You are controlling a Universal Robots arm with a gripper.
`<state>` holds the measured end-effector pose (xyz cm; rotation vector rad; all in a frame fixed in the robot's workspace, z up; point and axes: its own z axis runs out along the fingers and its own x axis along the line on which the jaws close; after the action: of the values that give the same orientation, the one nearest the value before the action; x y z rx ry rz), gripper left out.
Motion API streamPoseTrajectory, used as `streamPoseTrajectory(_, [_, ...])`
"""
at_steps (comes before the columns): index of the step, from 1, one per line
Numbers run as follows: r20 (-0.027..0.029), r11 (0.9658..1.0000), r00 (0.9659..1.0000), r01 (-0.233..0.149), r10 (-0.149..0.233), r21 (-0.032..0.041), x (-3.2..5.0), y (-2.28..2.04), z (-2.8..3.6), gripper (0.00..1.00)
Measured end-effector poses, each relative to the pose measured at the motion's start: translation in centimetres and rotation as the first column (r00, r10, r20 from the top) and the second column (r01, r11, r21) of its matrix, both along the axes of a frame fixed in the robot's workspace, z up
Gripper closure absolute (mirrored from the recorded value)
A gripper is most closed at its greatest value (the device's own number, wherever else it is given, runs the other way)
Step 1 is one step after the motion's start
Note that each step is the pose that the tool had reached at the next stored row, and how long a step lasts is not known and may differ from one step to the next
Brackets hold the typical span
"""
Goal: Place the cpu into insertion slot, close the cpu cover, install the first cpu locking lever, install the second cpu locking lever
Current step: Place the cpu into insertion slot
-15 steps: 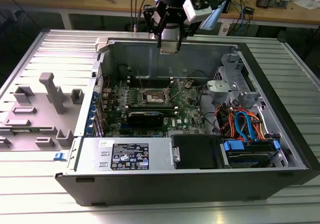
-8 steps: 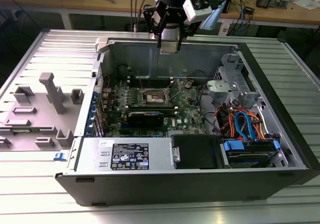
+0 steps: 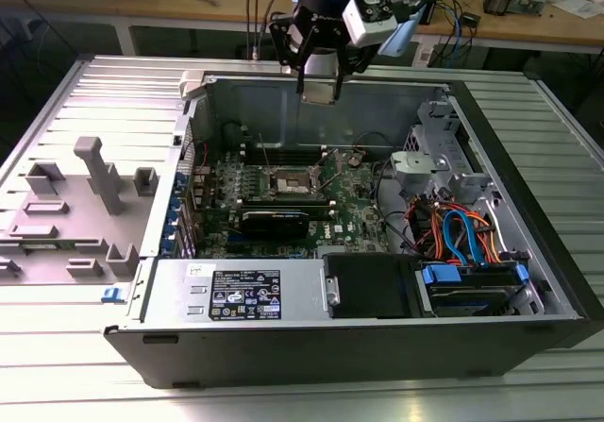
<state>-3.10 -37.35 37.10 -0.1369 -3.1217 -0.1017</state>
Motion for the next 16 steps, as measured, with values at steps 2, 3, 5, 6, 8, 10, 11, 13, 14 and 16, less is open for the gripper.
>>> streamPoseTrajectory(2, [-0.0001, 1.0000, 1.0000, 0.008, -0.008, -0.0005, -0.02, -0.01, -0.04, 0.46])
streamPoseTrajectory(3, [-0.0001, 0.9998, 0.9998, 0.020, -0.020, -0.0004, -0.03, -0.02, -0.08, 0.46])
streamPoseTrajectory(5, [-0.0001, 0.9995, 0.9995, 0.030, -0.030, -0.0005, -0.04, -0.03, -0.13, 0.46])
streamPoseTrajectory(6, [-0.0001, 0.9995, 0.9995, 0.032, -0.032, -0.0003, -0.04, -0.04, -0.15, 0.46])
streamPoseTrajectory(8, [-0.0001, 0.9995, 0.9995, 0.032, -0.032, -0.0003, -0.04, -0.05, -0.16, 0.46])
streamPoseTrajectory(10, [0.0000, 0.9995, 0.9995, 0.032, -0.032, -0.0003, -0.04, -0.05, -0.17, 0.46])
streamPoseTrajectory(11, [-0.0001, 0.9995, 0.9995, 0.033, -0.033, -0.0004, -0.05, -0.06, -0.16, 0.46])
streamPoseTrajectory(13, [0.0000, 0.9994, 0.9994, 0.035, -0.035, -0.0003, -0.05, -0.06, -0.17, 0.46])
streamPoseTrajectory(14, [-0.0001, 0.9993, 0.9993, 0.036, -0.036, -0.0003, -0.06, -0.06, -0.17, 0.46])
streamPoseTrajectory(16, [-0.0001, 0.9993, 0.9993, 0.037, -0.037, -0.0003, -0.06, -0.07, -0.17, 0.46])
